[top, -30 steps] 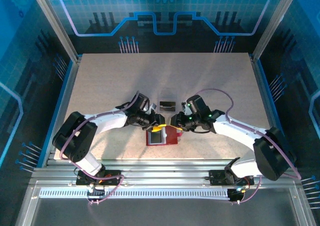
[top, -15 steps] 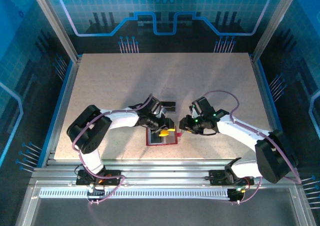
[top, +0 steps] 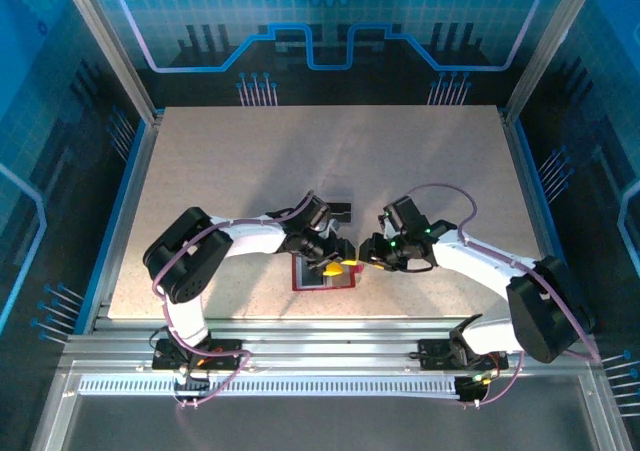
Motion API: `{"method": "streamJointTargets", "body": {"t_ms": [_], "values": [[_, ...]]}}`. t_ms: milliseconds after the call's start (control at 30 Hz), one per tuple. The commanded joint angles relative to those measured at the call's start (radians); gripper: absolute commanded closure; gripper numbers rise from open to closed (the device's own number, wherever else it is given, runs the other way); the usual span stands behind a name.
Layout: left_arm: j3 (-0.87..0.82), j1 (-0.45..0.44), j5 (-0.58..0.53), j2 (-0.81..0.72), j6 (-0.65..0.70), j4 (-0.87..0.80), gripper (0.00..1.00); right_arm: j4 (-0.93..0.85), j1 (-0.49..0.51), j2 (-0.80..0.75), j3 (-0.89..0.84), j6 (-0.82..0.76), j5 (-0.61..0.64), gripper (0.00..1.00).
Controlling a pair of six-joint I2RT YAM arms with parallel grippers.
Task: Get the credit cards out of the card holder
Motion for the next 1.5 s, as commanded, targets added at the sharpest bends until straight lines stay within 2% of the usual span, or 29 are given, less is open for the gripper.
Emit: {"method": "streamJointTargets", "body": {"t_ms": [0,267,633,933,1467], "values": [[0.008,-0.008,-0.027,-0.007,0.021,-0.074,0.49,0.008,-0.009,0.009,-0.005,-0.005,-0.016,0.65],[0.013,-0.008,-0.098,-0.044,0.104,-0.204,0.49,0.016,-0.006,0.009,0.001,0.005,-0.023,0.65],[0.028,-0.008,-0.067,-0.079,0.100,-0.200,0.48,0.004,0.016,0.009,0.042,0.009,-0.021,0.65],[0.057,0.008,-0.120,-0.177,0.126,-0.248,0.49,-0.010,0.051,0.035,0.118,0.011,-0.035,0.65],[-0.182,0.241,-0.113,-0.394,0.163,-0.251,0.51,0.120,0.162,0.248,0.258,0.072,-0.106,0.66]]}}
